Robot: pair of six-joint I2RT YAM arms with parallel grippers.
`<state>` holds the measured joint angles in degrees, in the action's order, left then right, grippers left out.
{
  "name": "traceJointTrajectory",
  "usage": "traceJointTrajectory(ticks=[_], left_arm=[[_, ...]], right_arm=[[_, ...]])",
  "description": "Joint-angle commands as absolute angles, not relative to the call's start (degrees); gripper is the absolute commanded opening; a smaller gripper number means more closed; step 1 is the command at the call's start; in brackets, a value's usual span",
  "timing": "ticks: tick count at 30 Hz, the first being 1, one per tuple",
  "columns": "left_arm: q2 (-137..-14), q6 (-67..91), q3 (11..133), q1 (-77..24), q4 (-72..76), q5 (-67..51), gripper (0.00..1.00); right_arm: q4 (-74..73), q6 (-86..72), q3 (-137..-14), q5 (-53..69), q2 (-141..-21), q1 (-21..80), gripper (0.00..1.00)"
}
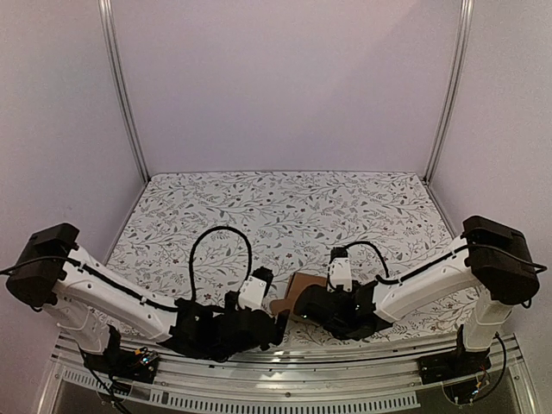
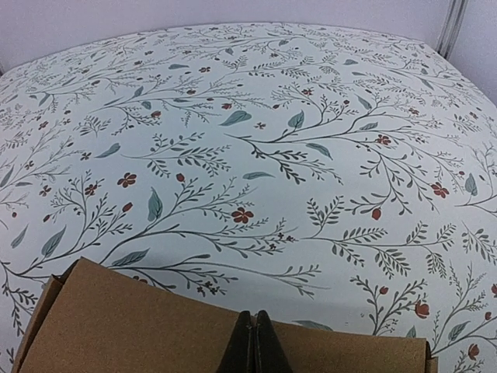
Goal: Fold the paper box
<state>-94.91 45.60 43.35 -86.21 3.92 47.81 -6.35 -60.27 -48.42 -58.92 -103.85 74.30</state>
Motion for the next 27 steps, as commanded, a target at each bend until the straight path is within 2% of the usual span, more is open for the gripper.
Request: traceJointTrajectory(ticks=[1, 6, 12, 16, 27], left_arm=[[-89.7, 46.9, 43.9, -86.8, -5.6, 45.6, 0.95], [-85.0, 45.7, 45.5, -86.9, -11.3, 44.7, 0.93], [-82.5, 40.9, 46.8, -85.4, -11.1, 44.4, 0.93], [-83.0, 38.1, 47.7, -80.3, -8.5, 37.3, 0.92], [-89.8, 34.1, 53.1, -71.9, -6.4, 25.5, 0.89]], right_arm=[[-13.0, -61.4, -46.5, -54.6, -107.7, 74.2, 0.0], [-13.2, -61.3, -46.3, -54.9, -107.3, 74.2, 0.0], [-13.3, -60.1, -46.3, -54.8, -104.9, 74.2, 0.0], [-13.2, -57.6, -46.5, -54.1, -101.3, 74.3, 0.01], [-17.4, -51.2, -47.2, -52.1, -86.6, 74.2, 0.21]])
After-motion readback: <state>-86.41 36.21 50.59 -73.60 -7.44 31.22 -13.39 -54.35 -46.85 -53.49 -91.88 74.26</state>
